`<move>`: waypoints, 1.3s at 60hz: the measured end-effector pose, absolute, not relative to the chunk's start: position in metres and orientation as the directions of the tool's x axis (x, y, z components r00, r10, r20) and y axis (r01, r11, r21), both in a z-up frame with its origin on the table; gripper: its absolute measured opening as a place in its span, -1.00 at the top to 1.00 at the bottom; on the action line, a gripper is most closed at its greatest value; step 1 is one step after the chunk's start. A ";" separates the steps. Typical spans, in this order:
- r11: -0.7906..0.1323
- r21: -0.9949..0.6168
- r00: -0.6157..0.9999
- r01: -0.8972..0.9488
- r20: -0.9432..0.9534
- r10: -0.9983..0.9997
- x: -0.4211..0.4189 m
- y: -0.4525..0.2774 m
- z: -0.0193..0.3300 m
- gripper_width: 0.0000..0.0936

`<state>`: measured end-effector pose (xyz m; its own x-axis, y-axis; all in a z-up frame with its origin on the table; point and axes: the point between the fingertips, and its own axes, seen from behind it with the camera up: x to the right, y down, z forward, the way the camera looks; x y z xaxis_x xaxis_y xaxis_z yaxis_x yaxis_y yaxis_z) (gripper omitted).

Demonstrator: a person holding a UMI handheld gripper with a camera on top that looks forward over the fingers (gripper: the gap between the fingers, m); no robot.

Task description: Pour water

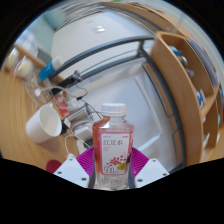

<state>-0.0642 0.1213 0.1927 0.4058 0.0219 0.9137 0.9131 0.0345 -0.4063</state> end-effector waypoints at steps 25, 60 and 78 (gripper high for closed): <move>-0.145 -0.989 0.980 -0.029 -0.057 0.189 -0.056 0.123 0.136 0.01; -0.140 -0.990 0.995 0.024 0.010 0.098 -0.045 0.132 0.095 -0.20; -0.186 -0.982 0.992 -0.027 -0.050 0.118 -0.041 0.098 0.100 -0.79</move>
<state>-0.0410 0.0980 0.0999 0.9917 0.1184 -0.0500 -0.0273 -0.1859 -0.9822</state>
